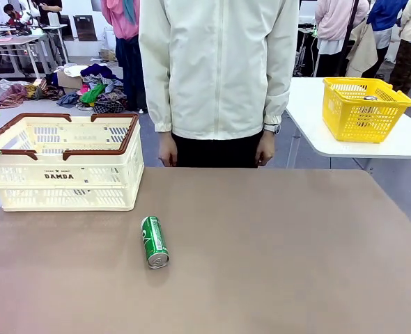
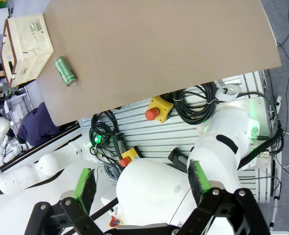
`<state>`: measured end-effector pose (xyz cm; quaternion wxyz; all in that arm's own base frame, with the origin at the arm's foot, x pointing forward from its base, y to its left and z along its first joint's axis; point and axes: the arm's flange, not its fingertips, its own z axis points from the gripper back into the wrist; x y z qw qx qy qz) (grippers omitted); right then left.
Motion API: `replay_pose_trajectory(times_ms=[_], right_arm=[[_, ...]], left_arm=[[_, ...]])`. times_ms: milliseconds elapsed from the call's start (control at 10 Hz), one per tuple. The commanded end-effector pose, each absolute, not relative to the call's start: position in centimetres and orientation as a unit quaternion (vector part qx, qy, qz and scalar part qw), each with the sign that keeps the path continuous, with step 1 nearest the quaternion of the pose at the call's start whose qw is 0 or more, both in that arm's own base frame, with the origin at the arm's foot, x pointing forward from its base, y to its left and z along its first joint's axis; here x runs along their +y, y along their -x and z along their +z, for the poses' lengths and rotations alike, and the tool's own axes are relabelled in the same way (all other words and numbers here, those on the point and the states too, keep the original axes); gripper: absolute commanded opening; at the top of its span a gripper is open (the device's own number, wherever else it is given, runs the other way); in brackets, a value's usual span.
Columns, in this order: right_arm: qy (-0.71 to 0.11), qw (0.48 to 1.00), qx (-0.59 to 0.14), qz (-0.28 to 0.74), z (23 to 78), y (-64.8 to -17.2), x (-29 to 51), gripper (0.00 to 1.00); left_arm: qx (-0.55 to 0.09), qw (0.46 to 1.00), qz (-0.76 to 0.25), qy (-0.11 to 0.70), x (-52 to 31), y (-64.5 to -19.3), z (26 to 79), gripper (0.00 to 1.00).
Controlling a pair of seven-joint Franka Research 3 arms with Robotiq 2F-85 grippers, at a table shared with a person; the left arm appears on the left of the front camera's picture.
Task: Place the drinks into the Shopping basket.
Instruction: Pick up one drink and place it into the Shopping basket.
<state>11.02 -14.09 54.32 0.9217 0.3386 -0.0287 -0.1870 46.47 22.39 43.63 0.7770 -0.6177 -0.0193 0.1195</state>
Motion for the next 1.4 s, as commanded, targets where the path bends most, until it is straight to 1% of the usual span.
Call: replay_pose_trajectory(times_ms=[0,1300], right_arm=[[-0.344,0.922,-0.034,-0.176,54.37,-10.0,-14.21,1.0],[-0.344,0.922,-0.034,-0.176,54.37,-10.0,-14.21,1.0]], left_arm=[[-0.01,0.787,0.118,0.605,20.68,-46.36,45.33,1.0],[-0.01,0.787,0.118,0.605,20.68,-46.36,45.33,1.0]])
